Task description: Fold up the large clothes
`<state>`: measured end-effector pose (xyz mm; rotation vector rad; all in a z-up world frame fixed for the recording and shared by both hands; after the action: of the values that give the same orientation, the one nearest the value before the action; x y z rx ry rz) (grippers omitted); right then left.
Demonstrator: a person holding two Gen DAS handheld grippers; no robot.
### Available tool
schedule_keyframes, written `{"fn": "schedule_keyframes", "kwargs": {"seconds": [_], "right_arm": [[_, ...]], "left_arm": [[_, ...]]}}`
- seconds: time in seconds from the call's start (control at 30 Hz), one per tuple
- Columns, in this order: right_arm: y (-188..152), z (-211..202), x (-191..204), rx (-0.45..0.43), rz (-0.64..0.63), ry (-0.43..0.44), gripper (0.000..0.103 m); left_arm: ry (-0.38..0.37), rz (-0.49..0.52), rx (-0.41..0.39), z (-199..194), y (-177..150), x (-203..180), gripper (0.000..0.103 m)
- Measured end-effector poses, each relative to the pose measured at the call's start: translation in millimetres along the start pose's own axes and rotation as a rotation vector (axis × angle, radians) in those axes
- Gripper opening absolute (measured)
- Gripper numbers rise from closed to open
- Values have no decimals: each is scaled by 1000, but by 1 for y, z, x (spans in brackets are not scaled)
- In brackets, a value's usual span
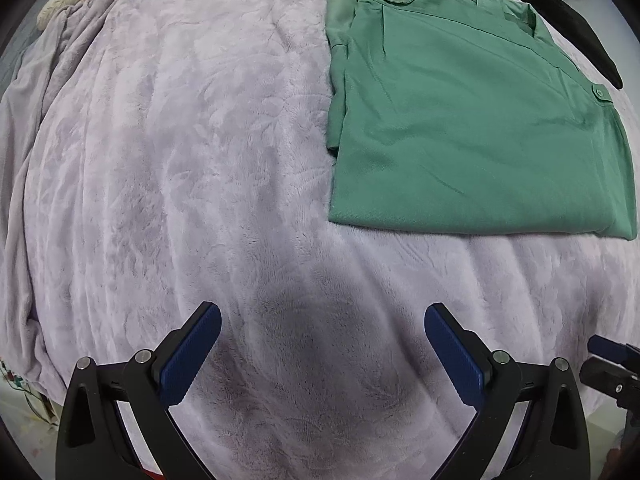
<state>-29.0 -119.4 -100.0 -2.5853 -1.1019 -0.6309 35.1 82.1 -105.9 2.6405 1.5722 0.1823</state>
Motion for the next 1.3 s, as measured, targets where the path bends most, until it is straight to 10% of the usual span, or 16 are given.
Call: {"fn": "schedule_keyframes", "kwargs": {"seconds": [0.53,1.0,1.03,1.1,1.13,1.3], "right_arm": [[58,41,24,-69,163,369,103],[102,80,32,-175,349,649,103],[102,79,31,-179,365,671,99],[101,78,28,-174,392,688,57],[101,77,26,-163,397,679,19],[107,52,33,-206,330,739,10]], "left_arm": [[-46,-22,1,22,38,26,102],[-377,-181,-33,43,118,73,102],[-410,-191,-26,46,123,74,102],[-477,-204,-8,51,132,73,102],[-500,-206,-1,53,133,69,102],[-652,-200,39,63,152,39,102]]}}
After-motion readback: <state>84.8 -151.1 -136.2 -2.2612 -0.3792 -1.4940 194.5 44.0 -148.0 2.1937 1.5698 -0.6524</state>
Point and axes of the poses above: each gripper's, at about its wrist camera, not at the fingertips, and z roughly the way its jaws point, x to its left, y to its top, the point moved 1 cm from there along z, roughly the way its jaws point, and after that the axes turned 5 degrees about y, right-handed, at the moved point
